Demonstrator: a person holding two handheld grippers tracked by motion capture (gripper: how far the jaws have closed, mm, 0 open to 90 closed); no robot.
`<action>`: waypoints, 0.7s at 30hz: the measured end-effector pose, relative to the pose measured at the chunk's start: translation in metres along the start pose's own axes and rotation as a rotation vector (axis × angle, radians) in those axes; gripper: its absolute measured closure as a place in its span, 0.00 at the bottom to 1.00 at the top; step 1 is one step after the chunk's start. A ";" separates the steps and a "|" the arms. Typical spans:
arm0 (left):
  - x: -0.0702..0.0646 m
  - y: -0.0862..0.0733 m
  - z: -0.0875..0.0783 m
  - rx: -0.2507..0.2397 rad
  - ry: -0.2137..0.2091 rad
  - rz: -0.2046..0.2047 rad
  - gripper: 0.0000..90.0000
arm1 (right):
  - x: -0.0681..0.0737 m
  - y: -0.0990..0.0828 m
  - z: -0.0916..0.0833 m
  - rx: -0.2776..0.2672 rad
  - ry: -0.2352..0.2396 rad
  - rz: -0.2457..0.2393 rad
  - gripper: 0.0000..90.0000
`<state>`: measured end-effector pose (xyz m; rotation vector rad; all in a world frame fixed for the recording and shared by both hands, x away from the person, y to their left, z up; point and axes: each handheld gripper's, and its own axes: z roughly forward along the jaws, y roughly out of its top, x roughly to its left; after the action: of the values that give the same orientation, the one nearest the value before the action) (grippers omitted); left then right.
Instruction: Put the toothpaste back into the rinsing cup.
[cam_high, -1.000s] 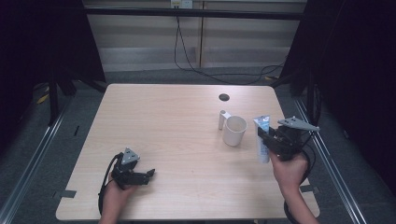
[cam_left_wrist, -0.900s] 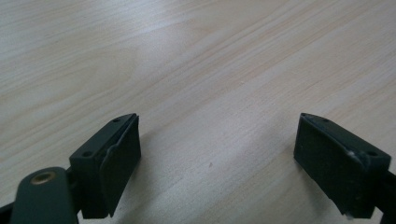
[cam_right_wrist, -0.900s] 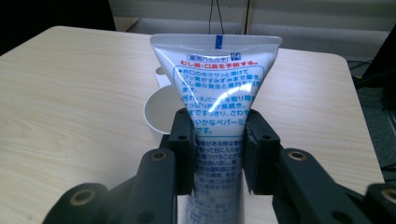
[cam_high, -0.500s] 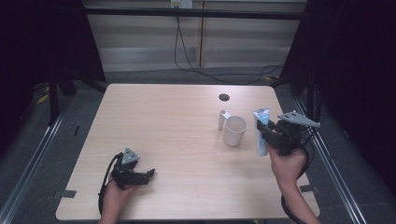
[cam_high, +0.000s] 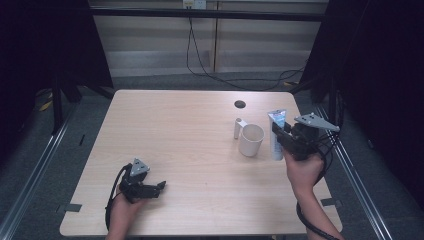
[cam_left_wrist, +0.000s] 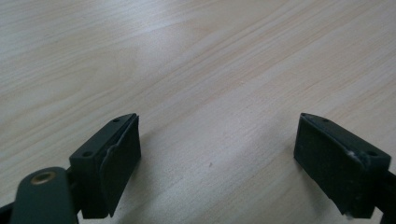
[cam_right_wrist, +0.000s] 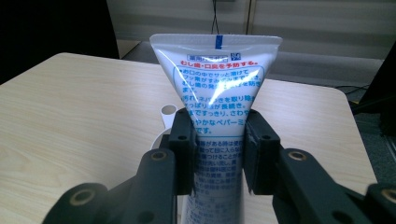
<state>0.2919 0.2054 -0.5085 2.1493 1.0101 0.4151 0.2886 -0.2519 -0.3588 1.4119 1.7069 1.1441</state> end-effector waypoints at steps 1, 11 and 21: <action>0.000 0.000 0.000 0.000 0.000 0.000 0.16 | 0.000 0.001 0.001 0.001 0.004 0.002 0.77; 0.000 0.000 0.000 0.000 -0.002 0.000 0.16 | 0.005 0.012 0.008 -0.019 0.007 -0.009 0.77; 0.000 0.000 0.000 0.000 -0.002 0.000 0.16 | 0.014 0.025 0.017 -0.055 0.026 0.003 0.76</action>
<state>0.2919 0.2054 -0.5085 2.1493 1.0094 0.4127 0.3111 -0.2328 -0.3426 1.3719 1.6789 1.2065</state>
